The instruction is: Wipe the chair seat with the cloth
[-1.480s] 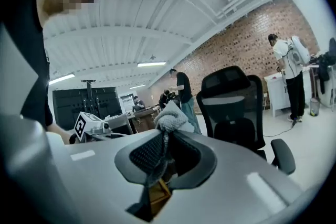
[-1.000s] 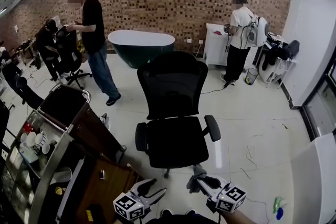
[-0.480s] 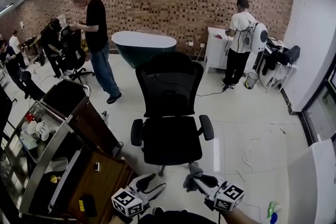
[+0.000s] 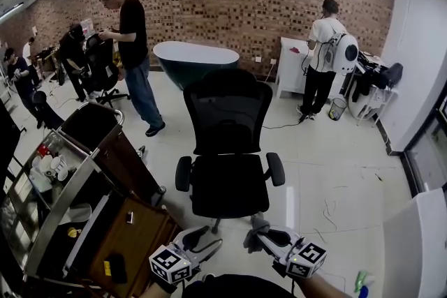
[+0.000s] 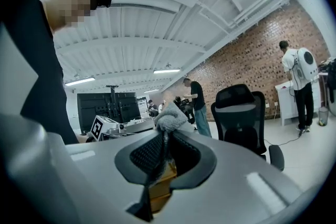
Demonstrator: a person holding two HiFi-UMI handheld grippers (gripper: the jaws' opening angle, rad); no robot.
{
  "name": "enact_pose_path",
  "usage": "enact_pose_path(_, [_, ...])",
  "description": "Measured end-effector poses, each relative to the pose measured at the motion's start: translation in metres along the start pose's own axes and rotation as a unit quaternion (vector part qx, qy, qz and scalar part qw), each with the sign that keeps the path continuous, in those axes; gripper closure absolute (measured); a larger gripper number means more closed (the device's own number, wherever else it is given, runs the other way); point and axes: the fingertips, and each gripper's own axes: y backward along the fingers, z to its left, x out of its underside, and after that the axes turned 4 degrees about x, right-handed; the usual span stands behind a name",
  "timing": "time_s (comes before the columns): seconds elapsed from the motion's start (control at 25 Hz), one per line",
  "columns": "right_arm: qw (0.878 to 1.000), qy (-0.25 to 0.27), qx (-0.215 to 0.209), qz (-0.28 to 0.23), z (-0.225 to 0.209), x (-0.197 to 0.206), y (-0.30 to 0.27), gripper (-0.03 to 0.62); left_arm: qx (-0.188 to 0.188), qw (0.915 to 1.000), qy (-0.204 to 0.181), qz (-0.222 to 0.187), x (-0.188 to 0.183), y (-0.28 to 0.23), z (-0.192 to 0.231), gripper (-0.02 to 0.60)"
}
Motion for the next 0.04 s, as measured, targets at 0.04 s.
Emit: enact_pose_path(0.04, [1.000, 0.001, -0.002, -0.001, 0.0009, -0.0016, 0.0003, 0.553, 0.000, 1.0000, -0.001, 0.000, -0.0011, -0.0008, -0.0012, 0.311])
